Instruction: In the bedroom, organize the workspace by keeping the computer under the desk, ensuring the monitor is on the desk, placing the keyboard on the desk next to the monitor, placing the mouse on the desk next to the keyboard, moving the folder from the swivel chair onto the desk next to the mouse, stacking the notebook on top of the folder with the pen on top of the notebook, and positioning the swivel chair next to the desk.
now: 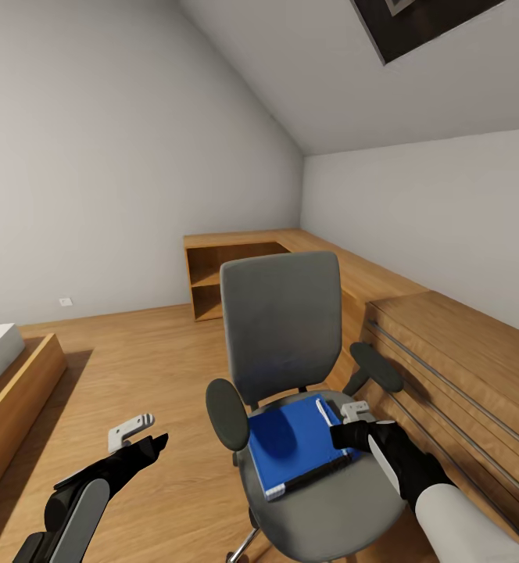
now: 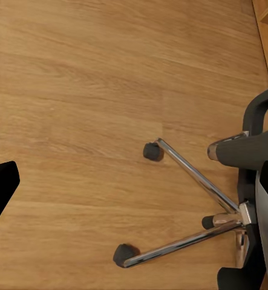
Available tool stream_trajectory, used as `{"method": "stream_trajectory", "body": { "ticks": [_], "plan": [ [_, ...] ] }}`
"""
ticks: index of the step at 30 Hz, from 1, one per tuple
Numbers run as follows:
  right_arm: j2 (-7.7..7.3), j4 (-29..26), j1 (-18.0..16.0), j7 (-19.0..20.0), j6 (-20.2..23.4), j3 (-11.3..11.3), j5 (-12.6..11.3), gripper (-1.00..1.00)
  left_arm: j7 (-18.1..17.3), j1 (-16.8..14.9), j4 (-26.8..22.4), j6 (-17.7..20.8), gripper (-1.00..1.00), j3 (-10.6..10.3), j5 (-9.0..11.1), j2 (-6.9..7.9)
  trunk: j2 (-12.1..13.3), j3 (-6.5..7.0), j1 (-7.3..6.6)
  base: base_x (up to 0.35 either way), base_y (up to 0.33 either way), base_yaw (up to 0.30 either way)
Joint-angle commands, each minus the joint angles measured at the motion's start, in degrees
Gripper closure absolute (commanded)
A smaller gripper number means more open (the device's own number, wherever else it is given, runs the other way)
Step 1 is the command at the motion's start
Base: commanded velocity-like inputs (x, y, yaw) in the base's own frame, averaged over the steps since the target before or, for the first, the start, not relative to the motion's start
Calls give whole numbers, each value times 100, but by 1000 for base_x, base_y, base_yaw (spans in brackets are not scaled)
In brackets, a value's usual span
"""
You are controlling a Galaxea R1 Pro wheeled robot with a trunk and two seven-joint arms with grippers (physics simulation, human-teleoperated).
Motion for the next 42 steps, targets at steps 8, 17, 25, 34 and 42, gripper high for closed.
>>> {"method": "stream_trajectory", "body": {
  "ticks": [8,17,25,34,42],
  "plan": [
    [-3,15,3,16,42,30,-16,100,48,-5,-7,16,-100,-2,60,1,-2,-7,0,0,0,0],
    [2,15,3,16,42,30,-16,100,45,-5,-7,16,-100,-2,60,1,-2,-7,0,0,0,0],
    [-1,15,3,16,42,30,-16,100,50,-5,-7,16,-100,-2,60,1,-2,-7,0,0,0,0],
    [-5,-39,3,14,34,30,-16,100,52,-5,14,16,-100,-2,52,1,319,136,-176,0,0,0],
    [-13,-384,3,1,17,38,-8,100,83,-5,328,0,-100,-5,69,1,640,280,-352,0,0,0]
  ]
}}
